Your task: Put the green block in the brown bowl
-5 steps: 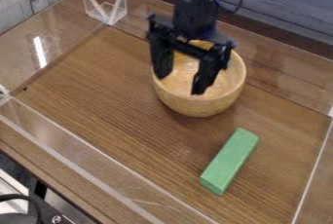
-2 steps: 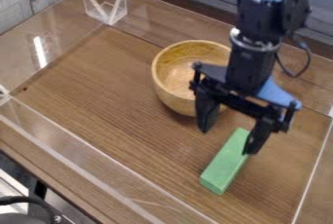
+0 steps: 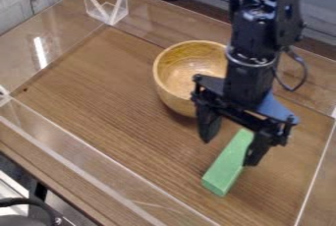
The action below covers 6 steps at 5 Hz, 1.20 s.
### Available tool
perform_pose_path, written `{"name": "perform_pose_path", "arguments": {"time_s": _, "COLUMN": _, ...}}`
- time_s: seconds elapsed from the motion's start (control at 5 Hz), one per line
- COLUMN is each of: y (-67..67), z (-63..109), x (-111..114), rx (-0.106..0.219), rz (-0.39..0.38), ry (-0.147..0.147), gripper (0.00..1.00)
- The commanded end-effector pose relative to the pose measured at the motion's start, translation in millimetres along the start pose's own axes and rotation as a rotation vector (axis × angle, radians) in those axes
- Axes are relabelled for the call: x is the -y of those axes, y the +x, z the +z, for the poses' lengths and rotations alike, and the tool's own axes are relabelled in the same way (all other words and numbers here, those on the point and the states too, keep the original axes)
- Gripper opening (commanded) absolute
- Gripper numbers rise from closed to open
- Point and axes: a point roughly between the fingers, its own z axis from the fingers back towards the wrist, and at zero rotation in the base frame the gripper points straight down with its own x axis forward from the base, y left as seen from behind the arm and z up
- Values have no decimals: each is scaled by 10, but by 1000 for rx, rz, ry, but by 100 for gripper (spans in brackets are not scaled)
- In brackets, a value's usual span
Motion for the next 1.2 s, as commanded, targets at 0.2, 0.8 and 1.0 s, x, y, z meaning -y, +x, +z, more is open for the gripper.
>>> {"name": "perform_pose_path", "arguments": {"time_s": 0.2, "y": 239, "z": 7, "x": 148, "rx": 73, "rz": 11, "ry": -29, "gripper": 100}}
{"name": "perform_pose_path", "arguments": {"time_s": 0.8, "y": 182, "z": -100, "x": 50, "rx": 63, "rz": 27, "ry": -32, "gripper": 100}}
{"name": "perform_pose_path", "arguments": {"time_s": 1.0, "y": 168, "z": -88, "x": 18, "rx": 70, "rz": 32, "ry": -29, "gripper": 100}}
